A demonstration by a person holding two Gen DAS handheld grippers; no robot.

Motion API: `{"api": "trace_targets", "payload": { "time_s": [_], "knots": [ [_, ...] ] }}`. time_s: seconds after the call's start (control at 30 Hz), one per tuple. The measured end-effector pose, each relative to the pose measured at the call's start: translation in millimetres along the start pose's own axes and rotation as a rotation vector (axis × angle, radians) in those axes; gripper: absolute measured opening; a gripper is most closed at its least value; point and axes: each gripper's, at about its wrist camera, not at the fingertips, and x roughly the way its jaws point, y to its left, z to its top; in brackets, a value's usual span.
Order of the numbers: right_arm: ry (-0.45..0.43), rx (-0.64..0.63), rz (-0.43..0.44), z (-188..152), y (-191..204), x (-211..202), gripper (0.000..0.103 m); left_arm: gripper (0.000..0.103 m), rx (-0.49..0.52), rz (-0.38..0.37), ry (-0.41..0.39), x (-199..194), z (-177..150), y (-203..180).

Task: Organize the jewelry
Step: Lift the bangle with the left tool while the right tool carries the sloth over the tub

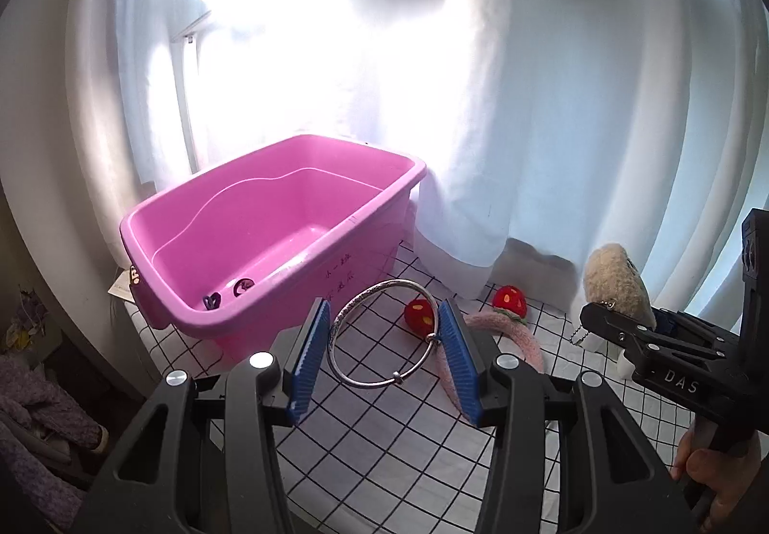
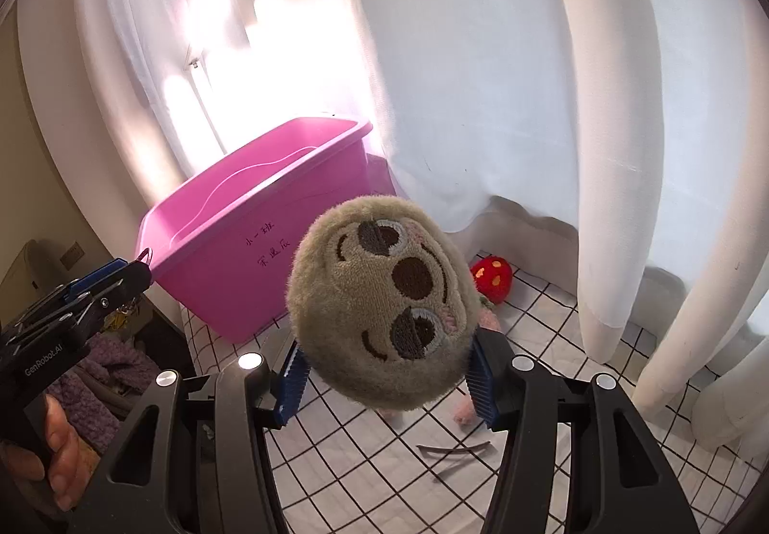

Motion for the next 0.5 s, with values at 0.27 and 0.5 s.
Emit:
{"api": "trace_targets", "payload": {
  "time_s": [0.27, 0.5],
  "knots": [
    [-0.021, -0.091, 0.085, 58, 58, 35, 0.053, 0.046, -0.051, 0.058, -0.042, 18, 42, 63],
    [-0.011, -0.133, 0.16, 104, 98, 83, 0.053, 0.046, -0.098, 0.142, -0.039, 39, 63, 117]
  ]
}}
